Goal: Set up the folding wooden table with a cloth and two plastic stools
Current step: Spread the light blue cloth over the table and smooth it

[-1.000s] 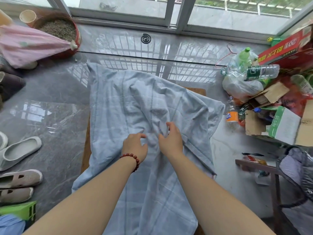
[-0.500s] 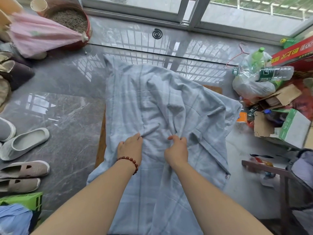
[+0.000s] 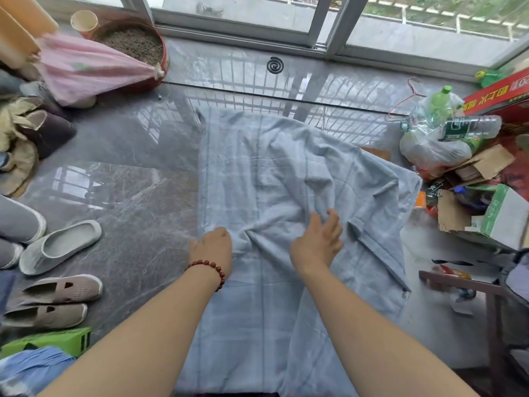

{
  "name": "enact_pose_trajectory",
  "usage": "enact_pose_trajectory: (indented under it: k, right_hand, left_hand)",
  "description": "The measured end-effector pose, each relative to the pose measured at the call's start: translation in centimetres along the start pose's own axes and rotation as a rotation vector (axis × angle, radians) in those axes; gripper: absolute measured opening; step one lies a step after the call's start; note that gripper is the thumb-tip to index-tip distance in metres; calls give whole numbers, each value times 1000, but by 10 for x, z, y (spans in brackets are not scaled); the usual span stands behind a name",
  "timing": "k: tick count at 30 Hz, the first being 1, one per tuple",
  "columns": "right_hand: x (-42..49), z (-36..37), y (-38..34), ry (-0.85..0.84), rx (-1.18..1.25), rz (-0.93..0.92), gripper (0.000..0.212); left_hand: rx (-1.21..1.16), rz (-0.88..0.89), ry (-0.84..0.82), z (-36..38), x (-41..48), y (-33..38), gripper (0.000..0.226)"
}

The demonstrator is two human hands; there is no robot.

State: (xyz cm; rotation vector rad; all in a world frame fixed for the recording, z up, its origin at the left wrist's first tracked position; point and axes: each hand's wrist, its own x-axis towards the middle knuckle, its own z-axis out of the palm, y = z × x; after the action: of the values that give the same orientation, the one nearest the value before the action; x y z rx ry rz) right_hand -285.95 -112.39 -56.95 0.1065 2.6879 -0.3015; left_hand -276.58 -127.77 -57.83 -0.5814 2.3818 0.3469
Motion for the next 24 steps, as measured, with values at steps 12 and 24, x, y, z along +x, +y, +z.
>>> enact_pose_trajectory:
  k: [12, 24]
  right_hand:
    - [-29, 38, -47, -354, 247, -307, 32]
    - [-41, 68, -65, -405, 243, -162, 46]
  left_hand:
    - [-503, -190, 268, -5, 3, -14, 28]
    - [-905, -256, -178, -2, 15, -32, 29]
